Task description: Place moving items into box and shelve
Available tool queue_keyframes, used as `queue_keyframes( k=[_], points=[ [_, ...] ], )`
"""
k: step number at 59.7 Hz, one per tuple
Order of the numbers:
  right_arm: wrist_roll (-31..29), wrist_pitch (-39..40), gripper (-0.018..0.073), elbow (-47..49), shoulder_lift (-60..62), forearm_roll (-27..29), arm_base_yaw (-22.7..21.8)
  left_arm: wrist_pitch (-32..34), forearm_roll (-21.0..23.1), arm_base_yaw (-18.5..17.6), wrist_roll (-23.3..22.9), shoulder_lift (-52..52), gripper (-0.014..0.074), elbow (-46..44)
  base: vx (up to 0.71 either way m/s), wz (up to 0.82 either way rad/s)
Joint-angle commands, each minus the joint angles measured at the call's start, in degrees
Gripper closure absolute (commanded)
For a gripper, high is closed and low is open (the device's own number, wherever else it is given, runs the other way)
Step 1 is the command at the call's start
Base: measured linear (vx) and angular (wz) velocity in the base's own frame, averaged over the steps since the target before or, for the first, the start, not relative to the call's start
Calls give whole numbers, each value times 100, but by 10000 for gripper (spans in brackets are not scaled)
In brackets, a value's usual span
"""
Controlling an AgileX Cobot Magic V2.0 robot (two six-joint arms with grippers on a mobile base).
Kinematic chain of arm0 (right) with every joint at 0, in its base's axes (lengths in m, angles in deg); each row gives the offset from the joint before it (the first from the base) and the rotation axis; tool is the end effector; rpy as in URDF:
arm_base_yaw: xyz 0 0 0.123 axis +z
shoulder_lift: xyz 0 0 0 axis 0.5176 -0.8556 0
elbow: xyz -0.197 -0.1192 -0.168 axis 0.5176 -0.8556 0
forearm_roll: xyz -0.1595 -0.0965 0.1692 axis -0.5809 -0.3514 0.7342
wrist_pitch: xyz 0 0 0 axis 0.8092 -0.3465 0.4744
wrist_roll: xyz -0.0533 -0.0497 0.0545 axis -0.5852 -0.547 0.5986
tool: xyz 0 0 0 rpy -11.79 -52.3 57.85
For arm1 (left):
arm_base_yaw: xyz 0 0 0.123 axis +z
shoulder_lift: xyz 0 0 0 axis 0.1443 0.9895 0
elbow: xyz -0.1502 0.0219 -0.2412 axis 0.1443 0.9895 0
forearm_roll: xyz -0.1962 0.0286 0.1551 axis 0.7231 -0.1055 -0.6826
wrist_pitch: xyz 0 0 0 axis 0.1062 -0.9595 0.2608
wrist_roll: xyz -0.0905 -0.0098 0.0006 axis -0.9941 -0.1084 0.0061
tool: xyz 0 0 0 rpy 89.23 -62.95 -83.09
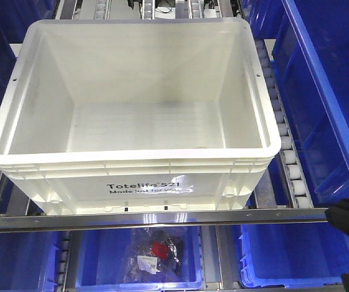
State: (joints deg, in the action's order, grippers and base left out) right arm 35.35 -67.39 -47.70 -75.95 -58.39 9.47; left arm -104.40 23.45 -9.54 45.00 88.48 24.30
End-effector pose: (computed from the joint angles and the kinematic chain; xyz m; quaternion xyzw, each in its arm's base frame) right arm 0.0796 0.0449 0.3052 -0.2848 0.8707 0.0493 0.3979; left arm 0.0452 -0.0182 0.3381 0.1584 0.8750 -0.0817 0.4502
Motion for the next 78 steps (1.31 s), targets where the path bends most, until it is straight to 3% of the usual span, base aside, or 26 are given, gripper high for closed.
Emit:
queue_keyframes(
  k=[1,8,20,31,55,67,78],
  points=[
    [-66,330,575,156,-6,-91,4,383,12,29,-46,-96,610,-84,0,0],
    [-66,330,575,156,-6,-96,4,1168,-78,506,-23,-546,610,377,0,0],
    [-66,331,575,156,-6,-91,4,3697,-71,1468,-57,-1508,610,2197,0,0],
    [-66,331,575,156,-6,-91,4,4863,-83,1826,-61,-2103,610,3497,0,0],
    [-66,331,575,156,-6,-93,4,5719,-102,1756,-202,-2449,610,4545,0,0],
    [-66,332,575,156,-6,-94,4,5826,-878,1598,-956,-2449,610,4535,0,0],
    [-66,332,575,156,-6,-94,4,6100,-1022,1712,-1120,-2449,610,4535,0,0]
  ],
)
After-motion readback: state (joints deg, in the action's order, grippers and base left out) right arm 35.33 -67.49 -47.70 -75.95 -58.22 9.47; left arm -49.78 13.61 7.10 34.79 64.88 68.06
